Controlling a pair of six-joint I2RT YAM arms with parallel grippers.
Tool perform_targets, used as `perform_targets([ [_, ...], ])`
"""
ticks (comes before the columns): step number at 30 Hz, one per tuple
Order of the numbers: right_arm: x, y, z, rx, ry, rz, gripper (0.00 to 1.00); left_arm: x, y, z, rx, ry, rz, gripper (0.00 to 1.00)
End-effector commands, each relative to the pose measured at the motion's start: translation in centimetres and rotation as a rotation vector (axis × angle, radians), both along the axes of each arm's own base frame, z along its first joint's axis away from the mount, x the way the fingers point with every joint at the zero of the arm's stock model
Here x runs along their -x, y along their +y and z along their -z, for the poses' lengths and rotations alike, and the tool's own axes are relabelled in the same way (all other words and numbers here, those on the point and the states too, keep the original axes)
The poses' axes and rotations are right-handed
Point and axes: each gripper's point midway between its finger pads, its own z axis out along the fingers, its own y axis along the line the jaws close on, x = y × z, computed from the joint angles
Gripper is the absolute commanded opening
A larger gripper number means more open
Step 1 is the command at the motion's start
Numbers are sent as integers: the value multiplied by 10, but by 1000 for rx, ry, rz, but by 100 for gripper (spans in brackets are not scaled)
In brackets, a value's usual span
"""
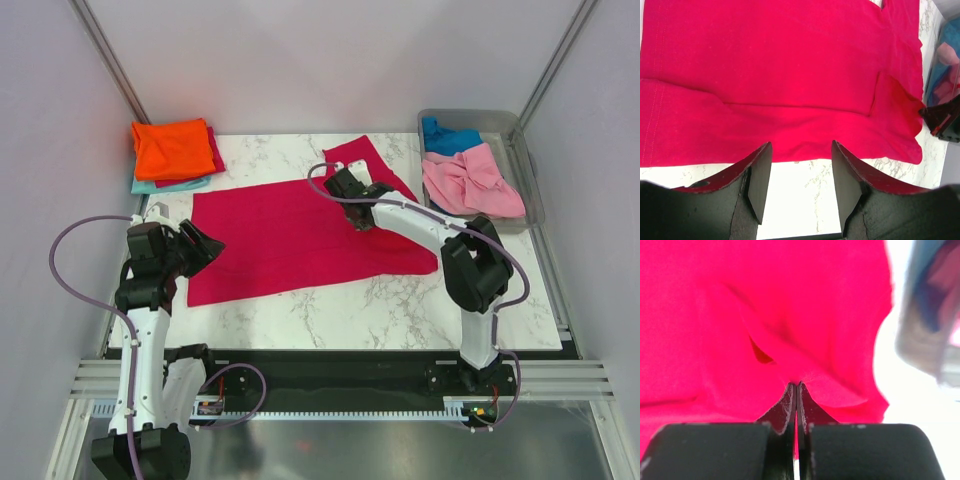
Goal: Fold and stack the t-shirts
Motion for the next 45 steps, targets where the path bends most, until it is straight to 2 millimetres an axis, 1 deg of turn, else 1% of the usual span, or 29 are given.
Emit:
perform_targets([
  [1, -27, -29, -15, 167, -48, 23, 0, -3, -3, -5, -23, -40, 47, 58],
  [4, -47, -46, -16, 223, -57, 54, 14, -3, -3, -4, -23, -36, 48, 58],
  [5, -52, -51, -15, 235, -59, 65, 36, -3, -4, -4, -22, -34, 49, 58],
  [6, -61, -59, -13, 240, -59, 89, 51, -4, -4, -3, -20, -30, 52, 58],
  [8, -70, -68, -14, 241, -69, 120, 73, -4, -6, -1, -18, -20, 59, 58],
  [9, -80, -73, -17, 216, -80, 144, 75, -4, -7, 0, -18, -19, 64, 58],
  [11, -92, -73, -23, 172, -100, 155, 76, -4, -8, 0, -16, -16, 69, 58],
  [13, -109, -61, -40, 73, -137, 135, 78, -3, -10, 0, -12, -16, 79, 58],
  [15, -132, -36, -55, -88, -172, 75, 81, -3, -12, 1, -10, -13, 84, 58],
  [17, -151, -20, -63, -195, -205, 48, 82, -3, -13, 3, -7, -5, 86, 58],
  [18, -169, -16, -66, -241, -225, 46, 84, -4, -13, 5, -6, 2, 88, 58],
  [20, -189, -4, -64, -319, -231, 19, 84, -5, -14, 6, -2, 9, 91, 58],
  [21, -209, -2, -58, -340, -250, 19, 84, -4, -15, 6, 2, 12, 96, 58],
  [22, -218, 1, -55, -354, -259, 15, 85, -5, -15, 7, 3, 13, 97, 58],
  [23, -231, 2, -30, -344, -253, 21, 85, -5, -15, 8, 3, 16, 99, 58],
  [24, -244, 3, -41, -356, -307, 22, 85, -5, -15, 8, 3, 18, 99, 58],
  [26, -267, 5, -25, -368, -377, 38, 86, -5, -17, 8, 7, 18, 105, 58],
  [28, -283, 1, -18, -399, -427, 56, 86, -5, -18, 9, 9, 22, 109, 58],
  [29, -294, 3, -2, -423, -451, 58, 86, -5, -19, 10, 10, 25, 114, 58],
  [30, -305, -1, -8, -467, -490, 80, 86, -5, -19, 10, 11, 26, 115, 58],
  [31, -314, -1, -7, -497, -518, 84, 86, -5, -20, 11, 13, 29, 118, 58],
  [32, -319, -2, 12, -509, -511, 92, 84, -5, -21, 11, 13, 32, 121, 58],
  [34, -332, -10, 3, -537, -581, 104, 84, -5, -22, 13, 14, 38, 126, 57],
  [36, -335, -18, 8, -521, -595, 120, 84, -6, -22, 15, 16, 47, 131, 57],
  [39, -338, -23, 14, -539, -593, 121, 85, -6, -24, 17, 20, 60, 140, 57],
  [40, -338, -20, 16, -549, -586, 111, 85, -6, -24, 18, 21, 62, 140, 57],
  [43, -338, -24, 7, -550, -608, 118, 85, -7, -25, 19, 21, 66, 143, 57],
  [44, -340, -24, 10, -566, -610, 118, 84, -7, -25, 19, 21, 66, 143, 57],
  [45, -345, -26, -2, -589, -633, 116, 83, -7, -25, 19, 21, 67, 143, 57],
])
